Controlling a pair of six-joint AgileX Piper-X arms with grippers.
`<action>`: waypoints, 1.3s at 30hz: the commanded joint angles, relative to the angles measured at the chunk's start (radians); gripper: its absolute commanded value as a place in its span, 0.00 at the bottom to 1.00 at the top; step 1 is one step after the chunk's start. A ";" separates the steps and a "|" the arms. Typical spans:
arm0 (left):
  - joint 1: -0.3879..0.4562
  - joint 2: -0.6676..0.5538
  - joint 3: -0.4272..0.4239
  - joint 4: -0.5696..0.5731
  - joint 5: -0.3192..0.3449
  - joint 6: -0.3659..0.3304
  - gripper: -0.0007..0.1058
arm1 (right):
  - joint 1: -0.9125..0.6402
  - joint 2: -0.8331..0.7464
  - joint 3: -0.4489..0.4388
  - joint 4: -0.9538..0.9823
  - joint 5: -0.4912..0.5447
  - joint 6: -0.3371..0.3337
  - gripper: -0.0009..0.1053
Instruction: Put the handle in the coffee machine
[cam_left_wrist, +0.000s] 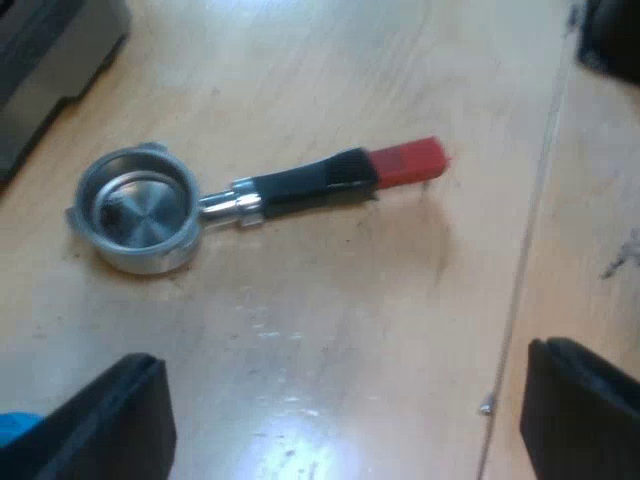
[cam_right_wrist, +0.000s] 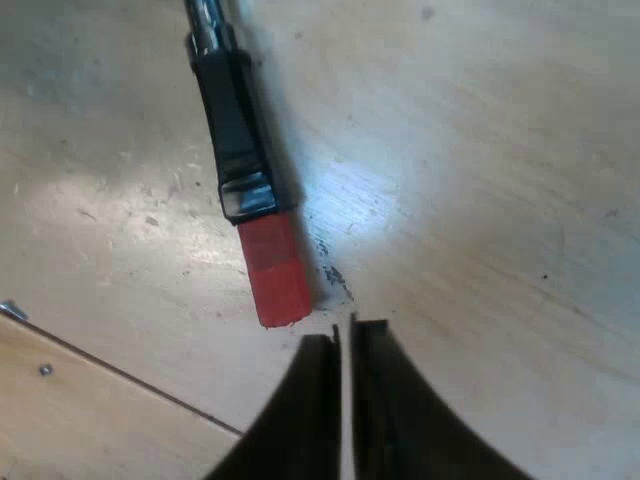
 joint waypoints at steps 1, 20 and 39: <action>-0.040 0.018 -0.009 -0.041 -0.038 -0.001 0.69 | 0.027 0.071 0.000 -0.006 0.005 0.001 0.01; -0.064 0.067 0.065 -0.232 -0.077 -0.039 0.69 | 0.039 0.510 0.000 -0.184 0.005 0.044 0.01; -0.040 0.067 0.065 -0.148 -0.100 -0.039 0.69 | 0.074 0.648 -0.002 -0.274 -0.167 0.040 0.01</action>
